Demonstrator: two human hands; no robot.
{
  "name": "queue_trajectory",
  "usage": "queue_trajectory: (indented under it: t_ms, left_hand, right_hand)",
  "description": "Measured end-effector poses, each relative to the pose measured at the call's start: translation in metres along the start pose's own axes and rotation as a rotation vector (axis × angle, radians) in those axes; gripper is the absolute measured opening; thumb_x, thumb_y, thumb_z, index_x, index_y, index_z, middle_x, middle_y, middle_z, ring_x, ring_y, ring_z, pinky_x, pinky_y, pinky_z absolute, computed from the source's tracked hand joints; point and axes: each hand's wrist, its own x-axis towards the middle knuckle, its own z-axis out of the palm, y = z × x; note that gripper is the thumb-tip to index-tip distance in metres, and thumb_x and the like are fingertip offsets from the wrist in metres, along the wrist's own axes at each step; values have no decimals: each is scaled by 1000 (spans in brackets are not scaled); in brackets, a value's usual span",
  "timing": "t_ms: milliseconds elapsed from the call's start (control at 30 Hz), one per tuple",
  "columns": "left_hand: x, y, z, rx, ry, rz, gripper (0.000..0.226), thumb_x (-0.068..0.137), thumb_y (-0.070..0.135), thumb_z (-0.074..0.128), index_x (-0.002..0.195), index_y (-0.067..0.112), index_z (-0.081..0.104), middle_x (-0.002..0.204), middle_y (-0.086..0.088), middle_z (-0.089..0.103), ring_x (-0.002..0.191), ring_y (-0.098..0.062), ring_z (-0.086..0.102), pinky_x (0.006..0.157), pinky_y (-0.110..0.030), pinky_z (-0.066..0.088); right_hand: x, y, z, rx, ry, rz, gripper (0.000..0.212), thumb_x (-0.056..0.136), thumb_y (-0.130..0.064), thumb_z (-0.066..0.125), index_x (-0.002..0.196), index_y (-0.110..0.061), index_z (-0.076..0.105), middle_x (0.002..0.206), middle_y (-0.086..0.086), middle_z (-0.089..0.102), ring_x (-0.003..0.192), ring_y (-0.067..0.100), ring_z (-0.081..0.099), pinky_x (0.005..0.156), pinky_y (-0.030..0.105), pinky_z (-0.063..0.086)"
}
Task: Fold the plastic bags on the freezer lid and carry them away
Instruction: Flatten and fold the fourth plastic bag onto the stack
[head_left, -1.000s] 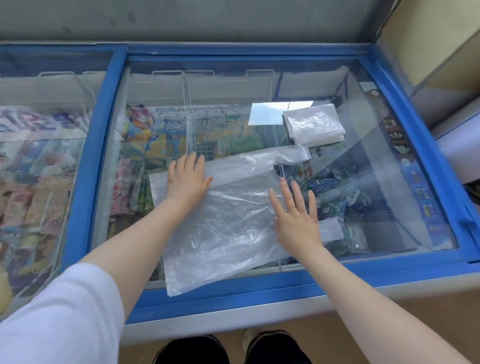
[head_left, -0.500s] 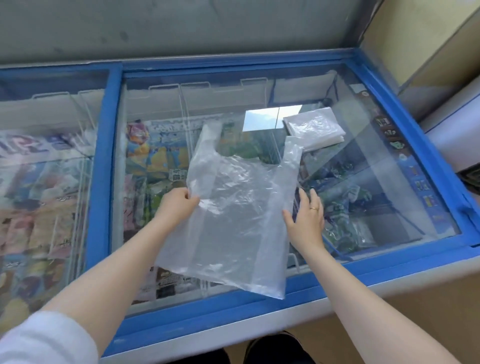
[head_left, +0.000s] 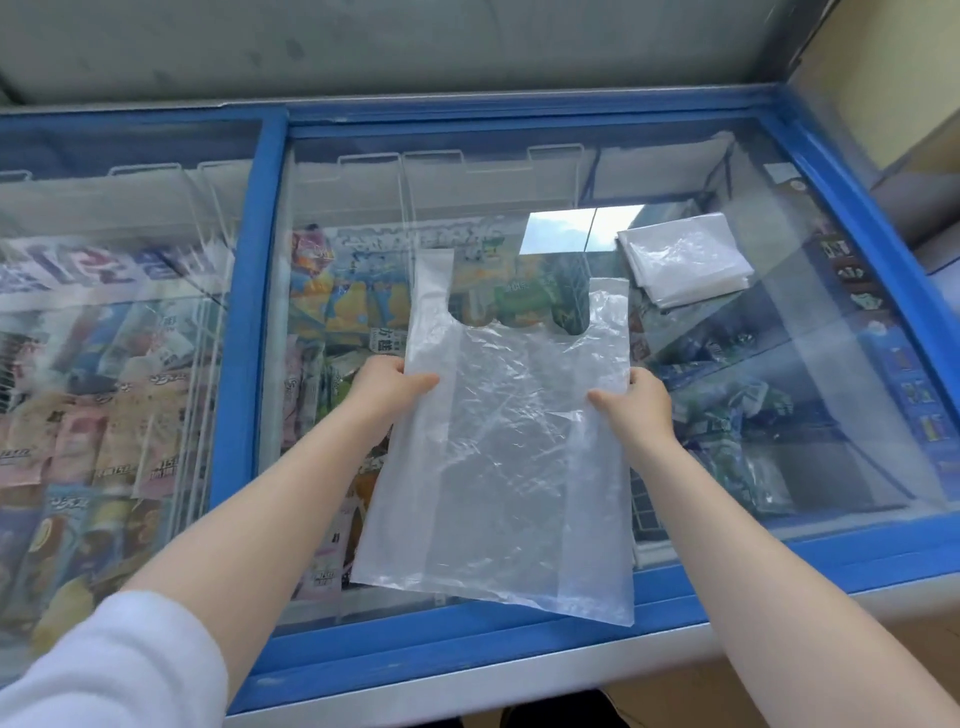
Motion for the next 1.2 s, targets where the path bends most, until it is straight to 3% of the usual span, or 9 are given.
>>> queue_trajectory:
  t_ms: [167,267,367,567,733,867,933,1033,1200]
  left_hand:
    - [9,-3,-13,-116,-64,70,10,88,17,62,97,13,63,100,-4,64,95,-23,60,83,-38,48]
    - [11,-1,-17,-200,-13,123,11,87,5,60,81,14,63,87,-3,64,87,-22,60,83,-37,49]
    - [7,10,-26,-345,5,255,19,87,0,58,78,15,65,77,9,68,75,-7,61,68,-19,52]
    - [-5,4,-47,-298,-56,465,43,83,-8,58,67,28,75,87,5,62,82,-2,61,75,-10,49]
    - [-15,-16,-47,-129,-170,271,41,89,-4,50,70,22,75,58,3,67,48,-5,56,54,-18,45]
    - [-14,-22,-51,-280,-242,85,35,92,-5,34,88,3,68,87,-11,73,77,-22,71,70,-31,54]
    - [-12,-25,-48,-377,-283,25,38,96,7,30,88,-2,66,93,-13,73,90,-26,69,83,-33,54]
    - [-8,-27,-38,-343,-164,-36,62,99,40,32,75,0,72,89,-13,73,86,-22,70,83,-29,51]
    - [-14,-35,-21,-252,-11,55,21,91,26,58,84,11,69,101,-7,69,93,-15,66,91,-30,50]
  right_hand:
    - [6,7,-27,-18,-357,-132,9,87,-6,56,94,-12,60,90,5,66,81,21,62,72,35,50]
    - [20,11,-28,-76,-202,-230,5,84,-7,56,85,-11,59,87,10,67,84,29,62,78,43,50]
    - [25,-6,-37,164,-32,-301,15,85,-7,63,77,-20,67,82,0,64,77,14,57,75,30,45]
    - [15,-19,-54,449,-233,-286,22,90,4,51,80,-9,66,49,-9,60,40,3,48,45,12,37]
    - [10,8,-51,594,-475,-8,31,94,1,34,104,-5,63,81,-3,75,81,15,70,70,26,56]
    - [14,6,-40,501,-365,122,25,97,-30,45,97,-12,63,58,-13,69,74,12,65,63,20,51]
    - [11,6,-40,358,-389,26,26,90,-30,59,101,-10,71,70,-10,72,68,6,64,57,14,47]
    - [9,14,-42,96,-447,-196,52,81,-21,71,131,-20,54,125,-15,55,110,5,50,90,21,40]
    - [-4,29,-33,-5,-469,-288,63,83,-15,69,139,-23,40,138,-17,32,127,0,29,106,22,23]
